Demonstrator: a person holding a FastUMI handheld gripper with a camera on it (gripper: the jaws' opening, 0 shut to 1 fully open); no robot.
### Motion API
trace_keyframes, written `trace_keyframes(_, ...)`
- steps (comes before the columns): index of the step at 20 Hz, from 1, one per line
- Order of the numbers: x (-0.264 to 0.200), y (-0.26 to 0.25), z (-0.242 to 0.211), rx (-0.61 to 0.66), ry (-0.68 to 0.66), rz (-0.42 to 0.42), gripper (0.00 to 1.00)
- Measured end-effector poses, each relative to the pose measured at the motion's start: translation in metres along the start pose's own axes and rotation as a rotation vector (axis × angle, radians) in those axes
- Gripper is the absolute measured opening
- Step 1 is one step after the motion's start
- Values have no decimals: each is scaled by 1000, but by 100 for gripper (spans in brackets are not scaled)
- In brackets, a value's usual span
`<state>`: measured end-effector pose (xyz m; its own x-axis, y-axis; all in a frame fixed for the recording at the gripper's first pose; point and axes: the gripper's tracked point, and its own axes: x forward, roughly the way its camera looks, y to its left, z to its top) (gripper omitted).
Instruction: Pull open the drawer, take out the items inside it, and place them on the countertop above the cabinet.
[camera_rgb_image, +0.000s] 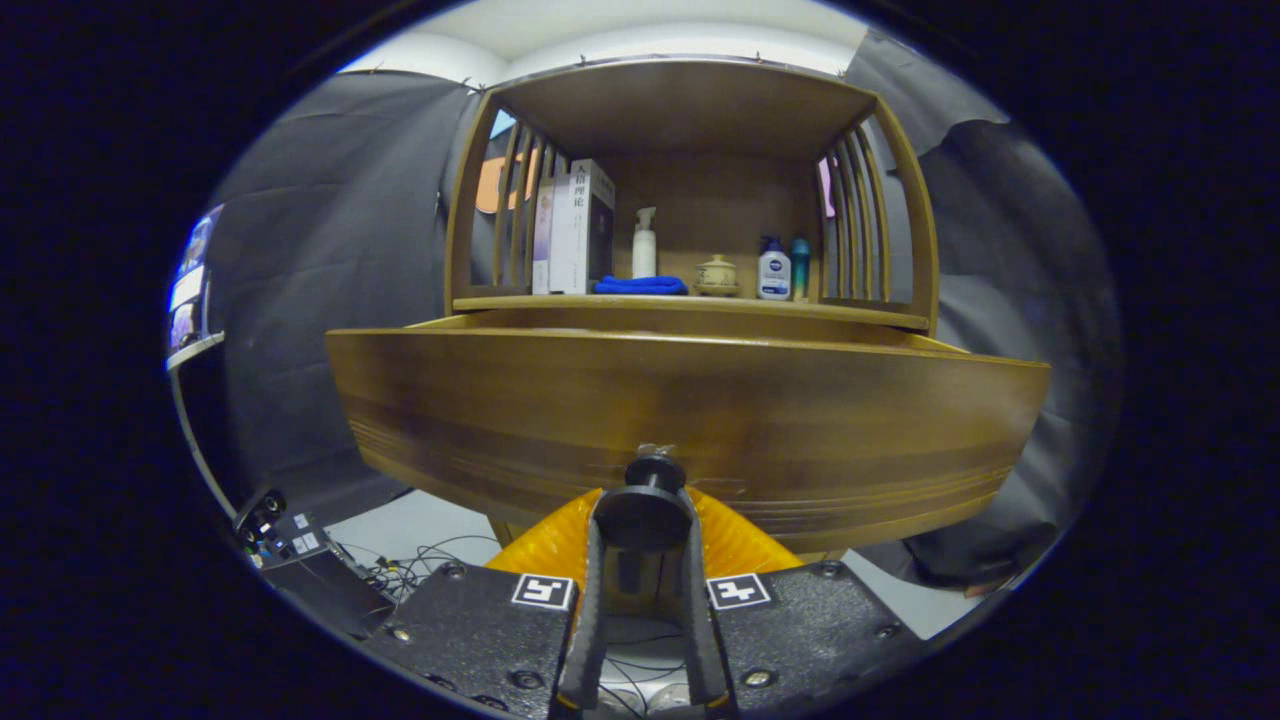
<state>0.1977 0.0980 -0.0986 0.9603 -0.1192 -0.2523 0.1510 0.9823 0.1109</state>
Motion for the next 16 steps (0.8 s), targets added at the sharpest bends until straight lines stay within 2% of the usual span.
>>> trace_keyframes(2, -2, 7, 1, -12, 9, 38, 44)
trace_keyframes(3, -1, 11, 0, -27, 21, 75, 57)
trace_keyframes(4, -4, 12, 5, -54, 7, 70, 71)
trace_keyframes(6, -19, 4, 46, -111, -93, 31, 98)
trace_keyframes(9, -30, 7, 113, -130, -222, 44, 99)
trace_keyframes(11, -24, 12, 144, -103, -206, 89, 99)
trace_keyframes(13, -8, 11, 161, -52, -105, 142, 99)
trace_keyframes(16, 33, -8, 161, -26, 121, 109, 98)
